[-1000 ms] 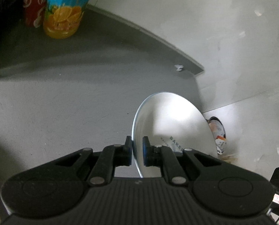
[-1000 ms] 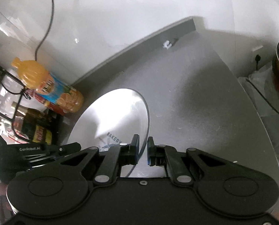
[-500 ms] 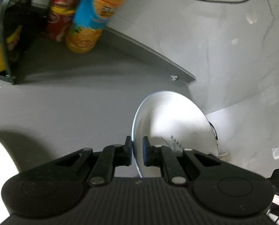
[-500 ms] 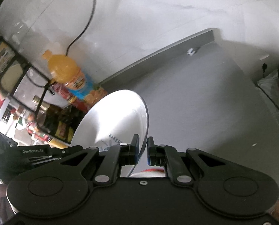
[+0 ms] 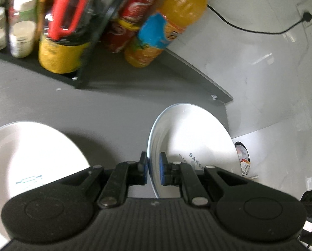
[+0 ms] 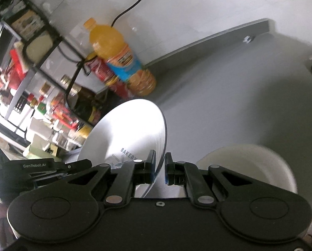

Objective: Organize plates and bowls

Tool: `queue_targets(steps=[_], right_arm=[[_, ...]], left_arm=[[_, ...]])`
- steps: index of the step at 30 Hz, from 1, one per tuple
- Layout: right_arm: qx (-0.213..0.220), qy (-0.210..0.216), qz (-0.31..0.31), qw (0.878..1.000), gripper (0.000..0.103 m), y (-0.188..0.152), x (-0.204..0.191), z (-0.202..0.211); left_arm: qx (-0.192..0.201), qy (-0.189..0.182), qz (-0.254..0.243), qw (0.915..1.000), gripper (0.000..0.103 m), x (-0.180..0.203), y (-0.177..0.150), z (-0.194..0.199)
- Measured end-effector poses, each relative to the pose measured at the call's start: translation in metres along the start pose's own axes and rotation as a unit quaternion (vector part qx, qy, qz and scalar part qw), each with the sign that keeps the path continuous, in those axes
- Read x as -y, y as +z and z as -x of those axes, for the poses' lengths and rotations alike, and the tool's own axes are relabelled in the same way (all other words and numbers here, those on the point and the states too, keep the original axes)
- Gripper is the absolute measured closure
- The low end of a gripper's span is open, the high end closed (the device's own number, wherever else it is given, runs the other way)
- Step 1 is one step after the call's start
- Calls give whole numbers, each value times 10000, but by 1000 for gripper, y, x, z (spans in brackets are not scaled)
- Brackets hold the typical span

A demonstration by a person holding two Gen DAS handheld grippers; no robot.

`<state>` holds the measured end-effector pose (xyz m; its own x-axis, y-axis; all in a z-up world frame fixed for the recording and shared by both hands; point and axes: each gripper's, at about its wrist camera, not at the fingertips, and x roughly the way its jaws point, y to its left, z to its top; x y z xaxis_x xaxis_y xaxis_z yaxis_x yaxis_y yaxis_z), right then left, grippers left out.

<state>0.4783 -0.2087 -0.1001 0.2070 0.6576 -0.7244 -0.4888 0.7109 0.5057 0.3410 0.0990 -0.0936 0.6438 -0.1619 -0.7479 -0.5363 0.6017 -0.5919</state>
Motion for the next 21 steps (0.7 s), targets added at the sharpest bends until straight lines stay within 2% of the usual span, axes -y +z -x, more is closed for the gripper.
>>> queue_targets(steps=[8, 21], right_arm=[[-97, 66, 83, 9999, 95, -28, -38, -14], [-408, -35, 145, 9991, 95, -71, -68, -44]], left_arm=[[52, 126, 113, 9998, 94, -44, -10, 30], [-65, 298, 280, 9991, 94, -105, -17, 53]])
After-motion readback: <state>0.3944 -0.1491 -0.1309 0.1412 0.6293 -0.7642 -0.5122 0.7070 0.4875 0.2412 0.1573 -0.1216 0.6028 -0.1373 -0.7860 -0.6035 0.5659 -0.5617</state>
